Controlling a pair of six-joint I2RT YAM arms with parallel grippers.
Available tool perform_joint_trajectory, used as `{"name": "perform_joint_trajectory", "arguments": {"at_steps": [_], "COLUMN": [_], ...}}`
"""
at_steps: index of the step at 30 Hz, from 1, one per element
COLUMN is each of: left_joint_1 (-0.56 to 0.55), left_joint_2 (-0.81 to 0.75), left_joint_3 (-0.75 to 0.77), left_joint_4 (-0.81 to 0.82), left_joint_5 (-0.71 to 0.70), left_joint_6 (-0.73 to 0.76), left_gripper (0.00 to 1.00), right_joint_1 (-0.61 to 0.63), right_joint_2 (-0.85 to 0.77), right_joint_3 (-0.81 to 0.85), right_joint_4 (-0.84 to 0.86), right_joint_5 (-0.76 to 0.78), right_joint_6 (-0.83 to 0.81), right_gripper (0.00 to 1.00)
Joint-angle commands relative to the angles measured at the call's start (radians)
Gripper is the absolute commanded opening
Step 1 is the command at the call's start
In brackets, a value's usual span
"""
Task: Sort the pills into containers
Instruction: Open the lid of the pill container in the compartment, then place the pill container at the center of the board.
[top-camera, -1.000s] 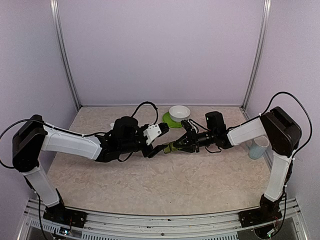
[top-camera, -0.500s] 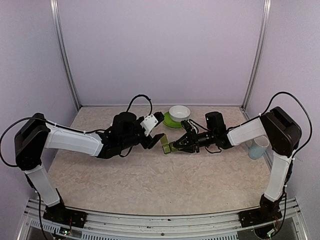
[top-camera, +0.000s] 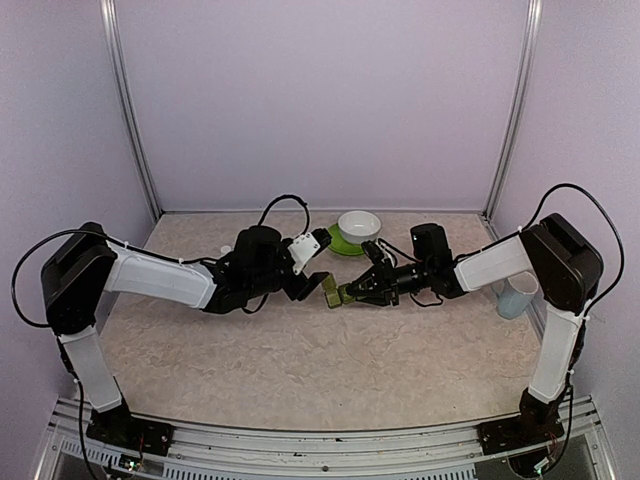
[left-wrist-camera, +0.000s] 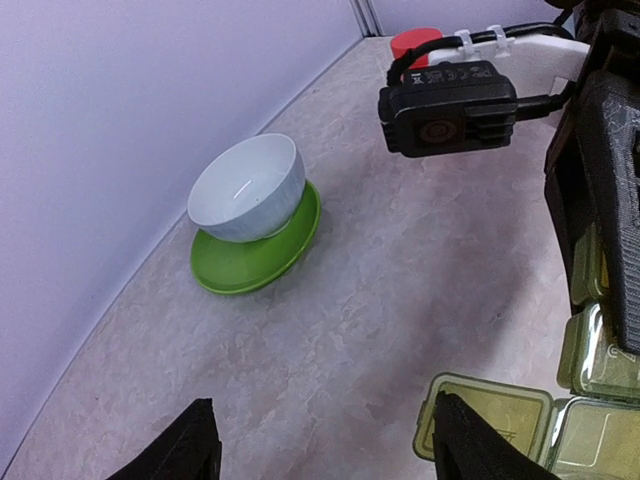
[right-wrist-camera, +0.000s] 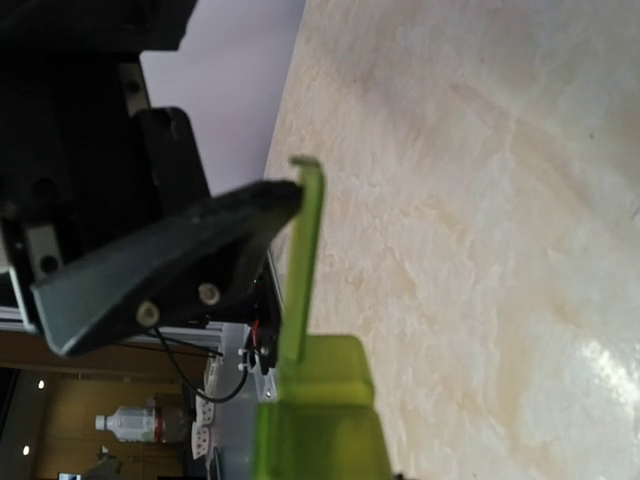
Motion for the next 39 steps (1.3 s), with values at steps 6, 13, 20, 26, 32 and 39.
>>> {"name": "perform_joint_trajectory", "arguments": {"at_steps": [6,13,20,26,32,39], "left_joint_1": [0.055,0.101,0.108,0.119,0.122,0.138], "left_joint_2": [-0.031,-0.105,-0.138,-0.184,-0.227,-0.233], "left_joint_3": [0.039,0.002,-0.039,-0.117,-0.194,-0.204], "left_joint_4": [0.025,0.109,0.129,0.098,0.064,0.032], "left_joint_5": [0.011,-0.001,-0.09,-0.164,-0.205,-0.206], "left_joint_6": [-0.102,-0.261,-0.379,-0.48,-0.522,-0.539], "left_gripper": [0.72,0.82,0.88,0.89,0.89,0.9], "right_joint_1": [-0.005,-0.005,-0.005,-0.001,0.016,0.03], "right_joint_2": [0.015,0.036,0.131,0.211,0.299,0.344], "right_joint_3": [0.059,0.083,0.122,0.155,0.227,0.313], "right_joint_4": [-0.01,-0.038,-0.044,-0.051,-0.097,-0.224], "right_joint_5": [-0.002,0.009,0.006,0.029,0.028,0.074], "right_joint_6": [-0.007,-0.025,-0.038,-0.051,-0.071,-0.137], "right_gripper": [0.22,0.22,0.22,0.22,0.22,0.28]}}
